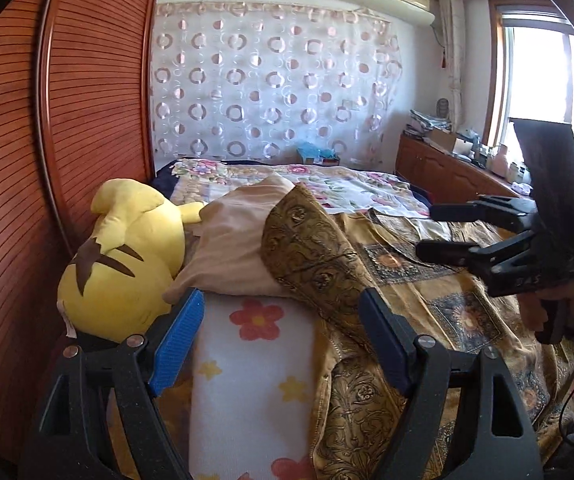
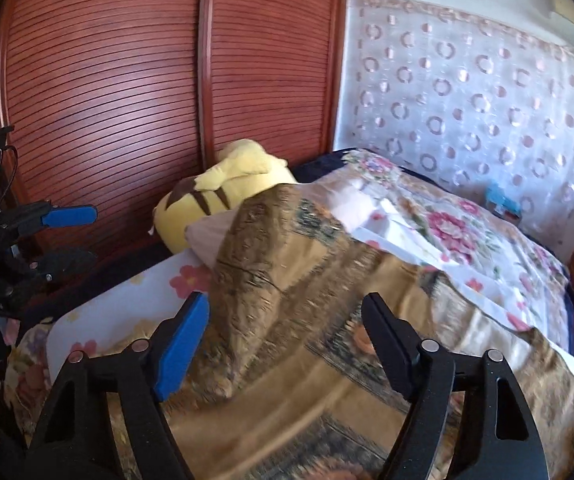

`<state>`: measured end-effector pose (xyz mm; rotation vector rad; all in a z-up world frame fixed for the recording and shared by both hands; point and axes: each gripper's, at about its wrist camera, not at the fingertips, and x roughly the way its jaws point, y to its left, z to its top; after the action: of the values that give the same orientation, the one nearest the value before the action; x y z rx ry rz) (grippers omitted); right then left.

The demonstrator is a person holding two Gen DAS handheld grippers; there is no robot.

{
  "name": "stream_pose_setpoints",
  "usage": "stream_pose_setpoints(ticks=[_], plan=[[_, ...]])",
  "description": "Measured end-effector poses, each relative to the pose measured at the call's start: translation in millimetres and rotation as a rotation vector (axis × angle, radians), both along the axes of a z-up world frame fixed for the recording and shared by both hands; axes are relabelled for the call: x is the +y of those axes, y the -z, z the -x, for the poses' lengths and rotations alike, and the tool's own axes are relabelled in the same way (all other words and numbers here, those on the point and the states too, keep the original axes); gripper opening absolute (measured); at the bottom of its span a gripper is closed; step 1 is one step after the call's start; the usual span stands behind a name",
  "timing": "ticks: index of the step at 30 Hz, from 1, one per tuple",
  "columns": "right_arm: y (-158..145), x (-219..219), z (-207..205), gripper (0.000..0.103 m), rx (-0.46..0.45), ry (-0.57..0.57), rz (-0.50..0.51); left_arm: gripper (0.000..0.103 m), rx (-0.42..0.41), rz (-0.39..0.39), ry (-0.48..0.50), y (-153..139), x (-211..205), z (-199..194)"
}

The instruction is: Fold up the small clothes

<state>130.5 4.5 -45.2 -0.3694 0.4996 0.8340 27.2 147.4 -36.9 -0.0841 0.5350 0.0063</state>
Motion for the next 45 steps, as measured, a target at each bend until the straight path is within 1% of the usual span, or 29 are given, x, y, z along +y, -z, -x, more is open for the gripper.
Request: stream_pose_setpoints(ticks=[4, 8, 11, 12, 13, 14, 15, 18, 21, 23, 25, 27, 30, 32, 34, 36, 40, 41, 42, 43, 44, 45], plan=[[16.9, 29.8, -16.3, 0.075, 0.050, -0.052, 0.025, 0.080, -0.006, 0.016, -0.003, 0.0, 4.9, 3.3], [39.3, 63.4, -37.8, 0.073, 0.044, -0.026, 0.119, 0.080, -0.002, 0.017, -0.006, 3.0, 8.6, 6.1], [51.4, 75.0, -53.9, 0.054, 0.046, 0.007, 0.190, 0.080, 0.011, 0.016, -0.002, 7.5, 7.2, 6.2], [53.9, 75.9, -59.5, 0.038, 0.053, 0.010, 0.204, 0.080, 0.016, 0.014, -0.001, 9.3, 6.4, 5.7], [55.0, 76.4, -65.1, 0.026, 0.059, 0.009, 0.208, 0.080, 0.018, 0.012, 0.000, 10.5, 5.3, 5.5], [54.7, 73.4, -69.8, 0.020, 0.057, 0.016, 0.208, 0.080, 0.022, 0.012, 0.002, 12.3, 4.7, 4.8], [53.1, 70.8, -73.7, 0.011, 0.055, 0.022, 0.197, 0.080, 0.024, 0.016, 0.003, 13.2, 4.7, 4.1], [46.1, 58.3, -86.3, 0.011, 0.074, 0.056, 0.149, 0.080, 0.032, 0.024, 0.006, 16.4, 2.5, 2.4], [45.4, 43.3, -95.1, 0.011, 0.070, 0.107, 0.138, 0.080, 0.037, 0.029, 0.013, 18.6, 0.5, 0.5], [46.2, 32.6, -102.7, 0.011, 0.094, 0.151, 0.124, 0.080, 0.041, 0.026, 0.014, 19.8, -1.4, -0.8], [46.8, 27.0, -102.9, 0.030, 0.088, 0.196, 0.116, 0.080, 0.041, 0.031, 0.015, 19.4, -2.1, -2.4], [44.9, 27.3, -96.9, 0.034, 0.053, 0.237, 0.120, 0.080, 0.043, 0.037, 0.017, 20.2, -3.7, -3.4], [40.5, 31.5, -86.9, 0.043, 0.054, 0.216, 0.081, 0.080, 0.047, 0.037, 0.022, 20.7, -5.2, -3.9], [41.6, 38.2, -82.9, 0.044, 0.069, 0.179, 0.057, 0.080, 0.050, 0.036, 0.024, 21.1, -6.5, -3.9], [49.3, 38.7, -78.7, 0.044, 0.104, 0.130, 0.056, 0.080, 0.052, 0.038, 0.025, 21.7, -6.5, -3.5], [60.7, 50.9, -75.7, 0.044, 0.136, 0.094, 0.084, 0.080, 0.055, 0.039, 0.024, 22.3, -6.9, -3.0], [85.4, 67.1, -78.8, 0.044, 0.152, 0.093, 0.186, 0.080, 0.063, 0.039, 0.025, 24.8, -6.2, -2.3], [90.0, 67.9, -80.8, 0.043, 0.153, 0.099, 0.202, 0.080, 0.064, 0.037, 0.026, 24.8, -7.2, -2.1], [89.6, 68.2, -81.5, 0.034, 0.153, 0.093, 0.189, 0.080, 0.065, 0.036, 0.027, 24.9, -7.9, -2.0], [89.1, 66.9, -82.6, 0.020, 0.158, 0.092, 0.186, 0.080, 0.065, 0.035, 0.028, 25.1, -8.4, -2.0], [87.2, 65.8, -83.4, 0.012, 0.152, 0.098, 0.189, 0.080, 0.066, 0.035, 0.030, 25.3, -9.0, -2.4], [85.1, 61.3, -83.7, 0.007, 0.142, 0.109, 0.187, 0.080, 0.068, 0.035, 0.031, 25.6, -10.0, -2.5]])
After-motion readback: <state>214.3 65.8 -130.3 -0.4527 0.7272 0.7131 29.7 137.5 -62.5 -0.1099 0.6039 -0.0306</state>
